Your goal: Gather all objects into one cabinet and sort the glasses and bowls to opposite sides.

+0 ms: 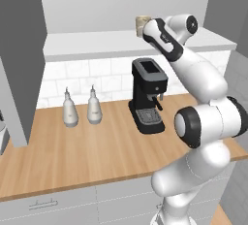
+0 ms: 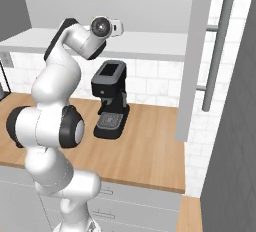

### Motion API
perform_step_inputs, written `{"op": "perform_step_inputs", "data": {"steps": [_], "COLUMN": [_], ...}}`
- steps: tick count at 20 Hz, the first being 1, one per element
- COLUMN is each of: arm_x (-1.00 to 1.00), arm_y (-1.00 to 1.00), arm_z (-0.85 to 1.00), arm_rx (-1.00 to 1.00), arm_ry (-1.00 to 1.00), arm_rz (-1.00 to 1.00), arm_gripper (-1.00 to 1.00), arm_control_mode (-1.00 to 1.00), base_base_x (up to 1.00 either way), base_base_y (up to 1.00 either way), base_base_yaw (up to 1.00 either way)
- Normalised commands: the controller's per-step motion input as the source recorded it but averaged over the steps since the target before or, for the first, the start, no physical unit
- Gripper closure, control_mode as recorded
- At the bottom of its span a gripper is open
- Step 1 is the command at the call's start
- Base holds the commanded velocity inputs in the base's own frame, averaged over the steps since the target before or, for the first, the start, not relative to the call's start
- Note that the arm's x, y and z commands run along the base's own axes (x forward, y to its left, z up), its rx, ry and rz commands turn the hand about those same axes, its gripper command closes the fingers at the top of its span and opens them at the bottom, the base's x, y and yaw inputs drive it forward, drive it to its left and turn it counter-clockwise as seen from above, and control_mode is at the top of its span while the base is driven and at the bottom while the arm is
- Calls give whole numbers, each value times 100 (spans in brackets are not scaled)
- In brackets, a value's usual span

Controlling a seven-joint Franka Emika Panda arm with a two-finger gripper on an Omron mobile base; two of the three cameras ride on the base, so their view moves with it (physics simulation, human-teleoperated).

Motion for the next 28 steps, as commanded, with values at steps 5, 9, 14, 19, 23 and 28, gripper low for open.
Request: {"op": "perform_step_inputs", "data": {"steps": [5, 9, 14, 19, 23, 28], "arm_x": [-3, -10, -43, -69, -97, -100], "arm_y": [-1, 0, -5, -1, 0, 0], "arm_z": [35, 24, 23, 19, -8, 3], "arm_rx": [1, 0, 2, 0, 0, 0], "arm_ry": [9, 7, 1, 1, -13, -14], "arm_rz": [0, 0, 0, 0, 0, 0], "arm_gripper": [100, 100, 100, 100, 100, 100], "arm_control_mode": [-100, -100, -100, -100, -100, -100], "base_base_x": [0, 0, 0, 0, 0, 0], "base_base_y": [0, 0, 0, 0, 0, 0], "base_base_yaw": [0, 0, 0, 0, 0, 0]}}
